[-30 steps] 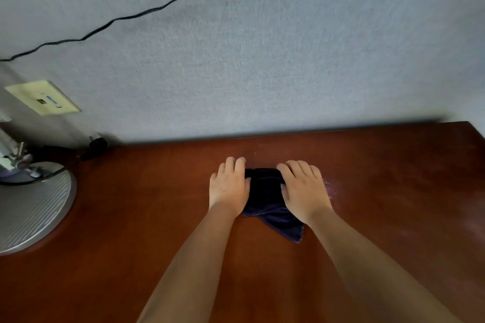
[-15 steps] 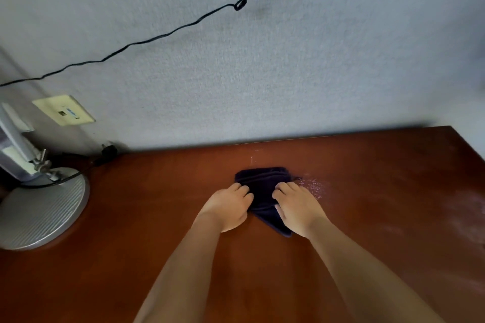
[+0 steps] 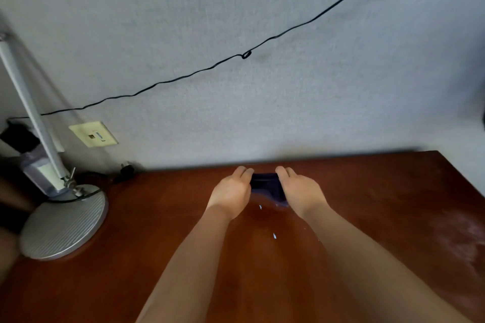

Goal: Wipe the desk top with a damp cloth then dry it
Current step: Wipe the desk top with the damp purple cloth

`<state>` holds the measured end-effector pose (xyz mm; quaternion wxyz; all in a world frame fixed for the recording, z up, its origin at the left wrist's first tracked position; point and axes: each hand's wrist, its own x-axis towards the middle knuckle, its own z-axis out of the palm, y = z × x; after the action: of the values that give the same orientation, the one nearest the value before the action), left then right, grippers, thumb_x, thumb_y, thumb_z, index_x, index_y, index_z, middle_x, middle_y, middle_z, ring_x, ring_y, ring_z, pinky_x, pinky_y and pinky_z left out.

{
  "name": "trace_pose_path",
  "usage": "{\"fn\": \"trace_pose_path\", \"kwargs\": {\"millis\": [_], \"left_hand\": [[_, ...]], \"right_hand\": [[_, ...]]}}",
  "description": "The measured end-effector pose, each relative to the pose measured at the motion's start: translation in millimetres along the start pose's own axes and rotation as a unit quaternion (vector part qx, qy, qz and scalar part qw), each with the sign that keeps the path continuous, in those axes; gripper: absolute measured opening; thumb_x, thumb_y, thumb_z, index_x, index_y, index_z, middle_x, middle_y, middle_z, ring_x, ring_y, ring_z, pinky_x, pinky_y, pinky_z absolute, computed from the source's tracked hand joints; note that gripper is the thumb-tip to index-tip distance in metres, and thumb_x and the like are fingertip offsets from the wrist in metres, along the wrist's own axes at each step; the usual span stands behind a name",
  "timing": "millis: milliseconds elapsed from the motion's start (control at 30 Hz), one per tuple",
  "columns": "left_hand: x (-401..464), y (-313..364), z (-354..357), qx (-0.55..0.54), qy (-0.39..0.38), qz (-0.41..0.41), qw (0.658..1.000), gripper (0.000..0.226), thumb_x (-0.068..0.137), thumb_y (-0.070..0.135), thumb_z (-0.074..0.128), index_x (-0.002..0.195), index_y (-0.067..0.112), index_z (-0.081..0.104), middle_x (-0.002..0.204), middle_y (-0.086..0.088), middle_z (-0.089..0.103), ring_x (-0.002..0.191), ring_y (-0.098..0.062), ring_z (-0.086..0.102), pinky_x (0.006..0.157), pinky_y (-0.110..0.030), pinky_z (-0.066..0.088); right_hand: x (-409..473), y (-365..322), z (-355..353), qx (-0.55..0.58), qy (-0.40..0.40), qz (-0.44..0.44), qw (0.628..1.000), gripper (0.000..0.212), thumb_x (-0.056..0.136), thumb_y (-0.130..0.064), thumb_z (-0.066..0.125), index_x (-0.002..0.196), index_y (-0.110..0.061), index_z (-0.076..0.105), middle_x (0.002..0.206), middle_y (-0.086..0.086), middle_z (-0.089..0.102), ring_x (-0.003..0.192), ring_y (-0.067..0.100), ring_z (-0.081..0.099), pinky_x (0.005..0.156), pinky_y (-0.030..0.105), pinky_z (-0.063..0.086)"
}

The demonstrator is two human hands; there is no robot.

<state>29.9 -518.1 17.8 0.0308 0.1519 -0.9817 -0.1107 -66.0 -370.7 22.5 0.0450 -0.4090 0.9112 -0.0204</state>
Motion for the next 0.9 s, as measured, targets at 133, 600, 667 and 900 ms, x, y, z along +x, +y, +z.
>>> {"fn": "trace_pose_path", "kwargs": {"millis": [133,600,667,900], "left_hand": [[20.1,-8.9,-2.0,-0.031,0.032,0.014,0.999,0.044,0.095,0.004,0.041,0.139,0.009,0.045,0.142,-0.008,0.042,0.103,-0.036,0.057,0.083,-0.043,0.047],[85.4,-41.5,45.0,-0.045,0.086,0.06,0.993,0.035,0.083,-0.011,0.053,0.115,-0.001,0.06,0.125,-0.016,0.055,0.092,-0.036,0.06,0.066,-0.043,0.053],[81.4,-44.0,53.6,-0.05,0.068,0.059,0.995,0.034,0.086,-0.006,0.053,0.118,-0.001,0.061,0.128,-0.016,0.055,0.096,-0.037,0.06,0.071,-0.045,0.053],[54.1,-43.4,74.2,0.02,-0.021,0.072,0.997,0.044,0.098,0.028,0.038,0.141,0.017,0.046,0.134,0.001,0.046,0.122,-0.018,0.043,0.101,-0.029,0.034]], "right_hand": [[23.9,3.5,-5.5,0.05,0.031,0.014,0.998,0.052,0.088,-0.001,0.055,0.134,-0.012,0.034,0.129,0.009,0.047,0.112,0.028,0.053,0.078,0.036,0.043],[88.9,23.6,30.2,0.037,0.079,-0.013,0.996,0.052,0.087,0.011,0.048,0.136,-0.006,0.042,0.14,0.013,0.047,0.137,0.028,0.035,0.1,0.036,0.042],[86.7,26.0,42.2,0.052,0.081,-0.012,0.995,0.049,0.084,0.012,0.052,0.132,-0.002,0.049,0.131,0.017,0.054,0.133,0.034,0.04,0.101,0.04,0.042],[70.0,34.8,72.8,0.046,0.048,-0.058,0.996,0.05,0.093,-0.038,0.028,0.107,-0.013,0.069,0.103,0.003,0.069,0.1,0.024,0.063,0.087,0.035,0.047]]}}
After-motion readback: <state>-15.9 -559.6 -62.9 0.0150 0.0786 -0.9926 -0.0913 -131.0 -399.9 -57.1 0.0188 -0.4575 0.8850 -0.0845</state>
